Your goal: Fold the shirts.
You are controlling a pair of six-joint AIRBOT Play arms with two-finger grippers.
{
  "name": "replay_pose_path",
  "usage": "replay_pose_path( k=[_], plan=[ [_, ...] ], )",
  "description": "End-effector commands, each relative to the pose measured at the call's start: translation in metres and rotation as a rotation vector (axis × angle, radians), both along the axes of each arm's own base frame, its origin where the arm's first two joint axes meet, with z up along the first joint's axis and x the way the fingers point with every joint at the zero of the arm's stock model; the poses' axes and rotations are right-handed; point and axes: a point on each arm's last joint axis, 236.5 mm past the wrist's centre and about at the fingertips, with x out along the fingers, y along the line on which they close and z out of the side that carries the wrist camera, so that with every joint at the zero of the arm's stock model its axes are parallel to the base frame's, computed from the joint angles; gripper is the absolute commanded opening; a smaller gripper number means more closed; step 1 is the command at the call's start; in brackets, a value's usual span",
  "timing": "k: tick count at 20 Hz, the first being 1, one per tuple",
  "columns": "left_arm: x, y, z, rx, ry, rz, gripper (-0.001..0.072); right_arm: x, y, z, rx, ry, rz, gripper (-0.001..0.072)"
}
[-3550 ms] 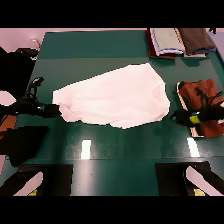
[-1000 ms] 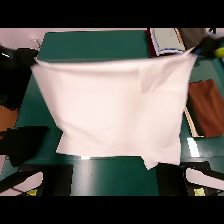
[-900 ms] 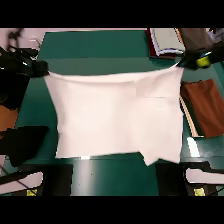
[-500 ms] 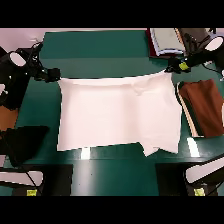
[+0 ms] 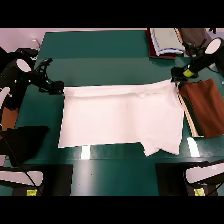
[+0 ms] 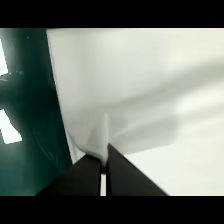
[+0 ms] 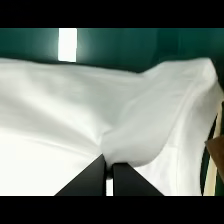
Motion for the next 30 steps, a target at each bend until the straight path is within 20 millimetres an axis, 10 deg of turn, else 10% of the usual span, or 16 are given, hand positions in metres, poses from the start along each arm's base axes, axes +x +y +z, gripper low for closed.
replay_pose_path(
  k=[1,5,6,7,13,20,30],
  plan=[
    [-0.018,-0.002,-0.018,-0.008,0.066,-0.008,0.0026,-0.026,-0.004,-0.023,-0.016,0.021,-0.057,0.0014],
    [-0.022,-0.003,-0.020,-0.017,0.086,0.010,0.0065,-0.045,0.004,-0.042,0.002,0.024,-0.077,0.0024],
    [-0.022,-0.003,-0.019,-0.017,0.085,0.010,0.0376,-0.047,0.004,-0.043,0.002,0.022,-0.081,0.0207],
    [-0.023,-0.002,-0.018,-0.015,0.094,0.021,0.0494,-0.046,0.002,-0.040,0.002,0.013,-0.086,0.0400],
    [-0.077,0.025,0.026,0.129,0.034,-0.005,0.0496,-0.087,-0.012,0.027,-0.011,-0.081,-0.090,0.0410],
    [-0.214,0.010,-0.033,0.081,0.239,0.035,0.0497,-0.143,-0.003,0.039,-0.019,-0.148,-0.092,0.0410],
    [-0.266,-0.029,-0.070,-0.088,0.384,0.061,0.0496,-0.141,0.010,0.048,0.038,-0.177,-0.088,0.0410]
  ],
)
